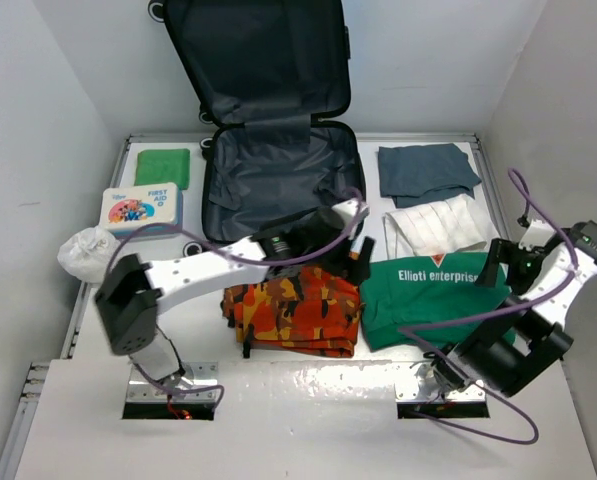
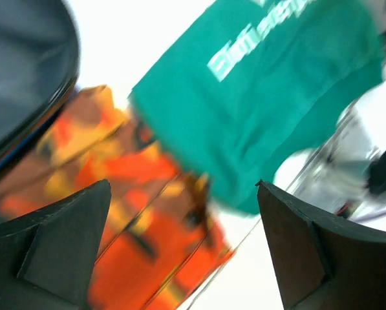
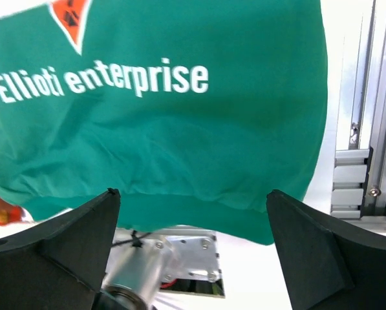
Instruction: Pack the luggage
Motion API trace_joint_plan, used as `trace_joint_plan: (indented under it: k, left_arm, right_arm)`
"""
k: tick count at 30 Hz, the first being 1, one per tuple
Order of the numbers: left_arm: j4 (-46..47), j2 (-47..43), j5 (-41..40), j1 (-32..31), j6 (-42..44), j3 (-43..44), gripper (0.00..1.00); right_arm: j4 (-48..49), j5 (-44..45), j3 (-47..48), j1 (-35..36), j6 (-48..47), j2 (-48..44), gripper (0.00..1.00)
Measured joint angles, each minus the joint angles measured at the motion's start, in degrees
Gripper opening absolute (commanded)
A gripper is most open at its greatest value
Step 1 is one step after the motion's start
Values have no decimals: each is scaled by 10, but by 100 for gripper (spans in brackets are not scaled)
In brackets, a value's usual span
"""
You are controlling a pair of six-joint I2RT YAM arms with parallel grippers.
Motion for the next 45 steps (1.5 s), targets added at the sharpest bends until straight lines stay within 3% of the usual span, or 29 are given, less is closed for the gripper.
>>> trace_joint_plan:
  k: [6, 17, 32, 45]
  left_arm:
    - [36, 118, 15, -5, -64, 96, 100]
    - [52, 240, 41, -5, -181, 121, 100]
    - [59, 255, 33, -7, -268, 130, 100]
    - [-88, 269, -129, -63, -333, 160, 100]
  right_arm:
    - [-18, -2, 26, -28, -62, 85, 96]
    - [13, 2, 41, -40, -106, 194, 99]
    - [136, 42, -56, -27, -133, 228, 99]
    - [185, 87, -96, 13, -113, 202, 99]
